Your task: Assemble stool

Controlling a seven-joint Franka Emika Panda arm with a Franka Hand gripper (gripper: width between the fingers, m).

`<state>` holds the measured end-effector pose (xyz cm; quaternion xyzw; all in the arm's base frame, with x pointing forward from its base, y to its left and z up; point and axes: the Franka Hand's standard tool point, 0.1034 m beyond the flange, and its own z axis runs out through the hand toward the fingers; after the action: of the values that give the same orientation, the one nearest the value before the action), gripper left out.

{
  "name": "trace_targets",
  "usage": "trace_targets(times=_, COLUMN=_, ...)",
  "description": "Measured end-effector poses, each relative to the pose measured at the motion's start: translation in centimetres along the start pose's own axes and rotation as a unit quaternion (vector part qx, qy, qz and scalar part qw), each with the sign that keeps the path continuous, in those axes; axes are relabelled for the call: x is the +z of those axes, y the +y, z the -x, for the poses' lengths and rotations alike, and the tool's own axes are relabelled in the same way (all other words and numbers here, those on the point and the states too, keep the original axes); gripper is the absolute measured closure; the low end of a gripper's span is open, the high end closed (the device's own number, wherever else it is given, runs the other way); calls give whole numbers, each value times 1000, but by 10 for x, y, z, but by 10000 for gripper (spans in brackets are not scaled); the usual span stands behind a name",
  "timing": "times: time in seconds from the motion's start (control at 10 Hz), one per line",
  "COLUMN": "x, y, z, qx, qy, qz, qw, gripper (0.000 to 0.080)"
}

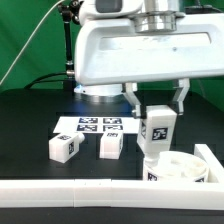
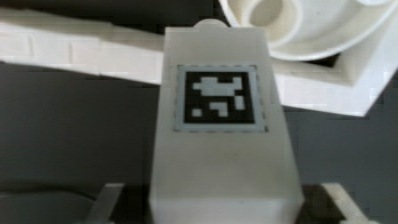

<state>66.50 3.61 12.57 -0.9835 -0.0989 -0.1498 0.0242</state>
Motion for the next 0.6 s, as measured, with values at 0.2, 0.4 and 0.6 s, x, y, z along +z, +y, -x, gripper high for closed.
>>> trace_targets(times=0.2, x=0, y=-11, z=-3, qx=-9, qy=3, qz=-2, qw=1000, gripper=462)
trace_targets(times=0.4, x=0, y=-8, z=-2, qx=-7, qy=2, qz=-2, qw=1000, gripper=462)
trace_targets(times=0.6, x=2, y=-19, z=-1, qx=-14, qy=22, qz=2, qw=1000, gripper=462)
